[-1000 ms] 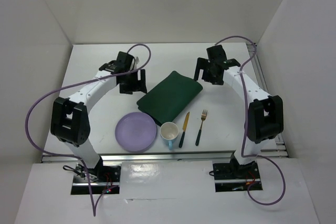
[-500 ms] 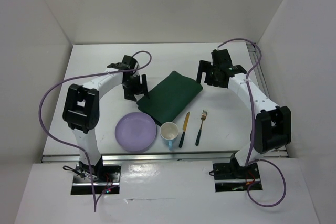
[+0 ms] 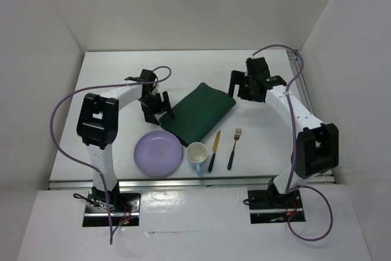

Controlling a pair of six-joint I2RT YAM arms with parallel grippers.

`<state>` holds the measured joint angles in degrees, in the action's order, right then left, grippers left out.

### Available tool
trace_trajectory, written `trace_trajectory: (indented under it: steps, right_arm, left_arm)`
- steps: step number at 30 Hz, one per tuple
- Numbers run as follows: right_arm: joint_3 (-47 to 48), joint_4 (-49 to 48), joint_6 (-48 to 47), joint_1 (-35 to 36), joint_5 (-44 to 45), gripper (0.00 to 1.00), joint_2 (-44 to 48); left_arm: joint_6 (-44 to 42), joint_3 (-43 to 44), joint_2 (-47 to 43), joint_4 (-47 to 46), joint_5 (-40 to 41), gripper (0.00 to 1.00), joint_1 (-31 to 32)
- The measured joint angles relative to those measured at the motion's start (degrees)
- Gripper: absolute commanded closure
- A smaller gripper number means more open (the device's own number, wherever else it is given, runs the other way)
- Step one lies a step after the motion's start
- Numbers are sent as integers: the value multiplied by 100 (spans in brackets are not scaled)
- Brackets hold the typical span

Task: Set the dinner table for one person

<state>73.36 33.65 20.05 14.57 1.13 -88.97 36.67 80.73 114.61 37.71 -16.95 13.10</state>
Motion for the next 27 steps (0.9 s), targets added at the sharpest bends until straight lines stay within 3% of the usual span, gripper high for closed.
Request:
trace_trajectory:
  steps: [3, 9, 15, 21, 27]
  right_arm:
    - [0, -26, 2, 0, -127, 0, -63]
    - [0, -31, 2, 0, -343, 0, -229]
    - [70, -81, 2, -2, -511, 0, -514]
    - [527, -109, -22, -157, -651, 0, -984]
    - [772, -120, -37, -361, -686, 0, -1069]
  left_arm:
    - [140, 28, 42, 59, 11, 11, 33]
    - [286, 31, 81, 26, -4, 22, 37]
    - [374, 118, 199, -46, -199, 26, 57]
    - [385, 608, 542, -87, -376, 39, 90]
    - [380, 789, 643, -195, -420, 42, 96]
